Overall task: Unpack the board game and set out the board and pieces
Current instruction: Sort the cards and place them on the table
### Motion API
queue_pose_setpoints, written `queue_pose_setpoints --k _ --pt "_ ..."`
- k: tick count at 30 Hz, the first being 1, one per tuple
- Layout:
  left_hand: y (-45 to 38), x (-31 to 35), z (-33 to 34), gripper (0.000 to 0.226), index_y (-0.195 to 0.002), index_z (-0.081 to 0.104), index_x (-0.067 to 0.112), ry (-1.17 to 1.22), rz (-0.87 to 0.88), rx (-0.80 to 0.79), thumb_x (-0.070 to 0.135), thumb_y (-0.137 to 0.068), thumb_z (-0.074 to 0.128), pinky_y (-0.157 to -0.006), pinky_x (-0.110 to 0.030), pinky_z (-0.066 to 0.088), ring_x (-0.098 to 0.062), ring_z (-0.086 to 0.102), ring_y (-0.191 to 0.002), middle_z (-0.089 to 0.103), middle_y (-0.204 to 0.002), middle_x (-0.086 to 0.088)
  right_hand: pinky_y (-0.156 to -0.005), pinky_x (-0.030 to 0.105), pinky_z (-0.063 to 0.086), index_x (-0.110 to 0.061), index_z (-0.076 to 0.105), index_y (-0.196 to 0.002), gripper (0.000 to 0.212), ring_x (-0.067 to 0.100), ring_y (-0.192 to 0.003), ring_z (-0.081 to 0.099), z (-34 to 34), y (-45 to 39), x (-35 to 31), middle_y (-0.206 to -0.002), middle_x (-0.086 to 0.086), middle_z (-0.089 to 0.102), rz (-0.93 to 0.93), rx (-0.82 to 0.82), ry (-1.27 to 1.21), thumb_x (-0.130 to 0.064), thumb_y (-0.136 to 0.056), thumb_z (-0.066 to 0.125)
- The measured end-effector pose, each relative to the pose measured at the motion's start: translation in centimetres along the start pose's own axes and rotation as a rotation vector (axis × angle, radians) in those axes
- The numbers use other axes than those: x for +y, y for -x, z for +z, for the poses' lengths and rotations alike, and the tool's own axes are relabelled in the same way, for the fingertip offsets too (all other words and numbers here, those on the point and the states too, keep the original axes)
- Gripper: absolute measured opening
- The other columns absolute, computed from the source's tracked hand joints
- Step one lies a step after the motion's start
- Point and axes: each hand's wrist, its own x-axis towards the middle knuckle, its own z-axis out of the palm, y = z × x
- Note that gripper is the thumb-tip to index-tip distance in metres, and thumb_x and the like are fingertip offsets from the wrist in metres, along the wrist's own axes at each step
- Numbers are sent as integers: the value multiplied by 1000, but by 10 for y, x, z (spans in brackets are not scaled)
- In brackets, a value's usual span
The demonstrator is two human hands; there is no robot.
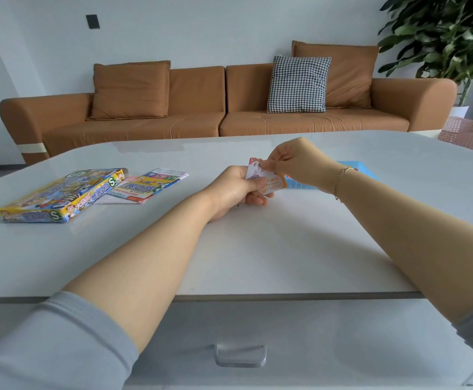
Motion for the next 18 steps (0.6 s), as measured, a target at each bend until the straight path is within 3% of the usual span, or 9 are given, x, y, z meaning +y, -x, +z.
queue_pose_setpoints --k 4,9,13,15,18 --pt "-1 -1 0 12 -101 59 8 11 0 -7 7 -97 48 -53 -13 50 -4 62 -51 67 -82 -10 -77 26 52 -5 70 -88 10 16 -79 60 -7 4 5 -89 8 69 12 -74 -61 -14 -87 65" --pt "0 -1 -1 15 -108 58 6 3 -1 -11 10 -97 48 -55 -13 50 -4 62 -53 68 -85 -10 -65 28 41 -6 63 -67 40 15 -65 47 -1 0 1 -67 6 56 66 -1 -61 -43 -81 68" --pt "-1 -1 -1 15 -109 58 7 6 -2 -11 10 -97 49 -56 -13 51 -4 62 -53 68 -85 -10 -60 20 42 -10 70 -81 20 10 -64 51 1 -3 -2 -74 0 63 25 -2 17 -28 -86 66" --pt "-1 -2 -1 15 -108 59 7 3 -3 -8 10 -97 49 -57 -14 52 -4 62 -53 68 -84 -10 -64 23 46 -7 71 -87 15 10 -66 55 -3 -2 0 -83 4 67 23 -52 12 -21 -88 65" --pt "-1 -1 -1 14 -107 59 6 -4 -1 -16 9 -97 48 -55 -14 50 -5 62 -52 67 -84 -11 -83 35 55 -7 71 -85 14 25 -81 65 -8 0 4 -90 10 71 37 -97 -63 -20 -87 65"
